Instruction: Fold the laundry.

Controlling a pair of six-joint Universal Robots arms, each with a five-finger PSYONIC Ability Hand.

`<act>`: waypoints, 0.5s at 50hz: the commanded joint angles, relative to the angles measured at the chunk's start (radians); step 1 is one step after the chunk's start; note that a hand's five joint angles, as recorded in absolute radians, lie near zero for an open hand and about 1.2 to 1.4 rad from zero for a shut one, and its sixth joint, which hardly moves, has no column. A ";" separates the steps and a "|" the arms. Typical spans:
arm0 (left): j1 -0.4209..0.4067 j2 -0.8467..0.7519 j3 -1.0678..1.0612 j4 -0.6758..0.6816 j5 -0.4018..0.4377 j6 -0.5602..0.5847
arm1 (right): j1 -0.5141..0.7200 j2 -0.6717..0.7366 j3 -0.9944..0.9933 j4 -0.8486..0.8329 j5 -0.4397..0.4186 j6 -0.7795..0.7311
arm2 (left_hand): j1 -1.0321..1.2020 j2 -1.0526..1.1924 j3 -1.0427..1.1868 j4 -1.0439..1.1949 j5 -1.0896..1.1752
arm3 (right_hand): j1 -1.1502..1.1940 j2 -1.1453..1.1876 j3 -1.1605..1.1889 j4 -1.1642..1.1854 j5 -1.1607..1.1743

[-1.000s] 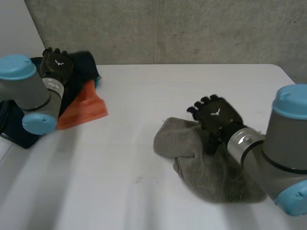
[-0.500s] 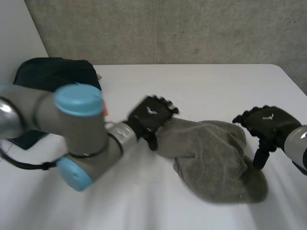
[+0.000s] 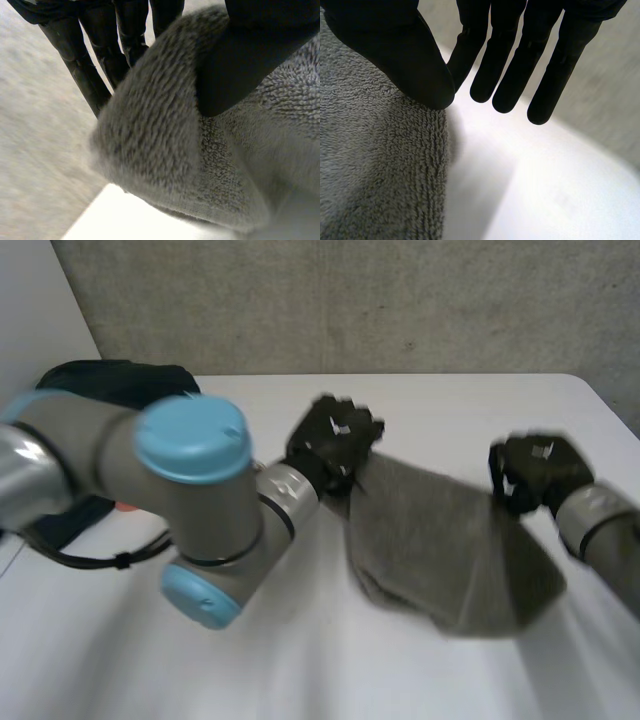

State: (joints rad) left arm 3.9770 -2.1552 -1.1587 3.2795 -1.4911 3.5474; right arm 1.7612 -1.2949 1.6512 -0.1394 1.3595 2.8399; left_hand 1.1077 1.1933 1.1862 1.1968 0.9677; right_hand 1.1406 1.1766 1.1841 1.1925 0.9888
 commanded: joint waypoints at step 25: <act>0.022 0.151 -0.256 -0.055 -0.204 -0.159 | 0.239 0.290 -0.498 0.061 0.161 0.055 | -0.909 -0.995 -0.987 -0.998 -0.943 | -0.965 -1.001 -1.008 -1.017 -0.987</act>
State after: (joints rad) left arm 3.9371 -2.0364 -1.4145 3.2670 -1.7015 3.3771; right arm 2.0060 -0.8646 1.0899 -0.2158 1.4588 2.9547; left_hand 0.2129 0.2333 0.2326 0.2238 0.0487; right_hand 0.2310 0.2300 0.2370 0.2433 0.0614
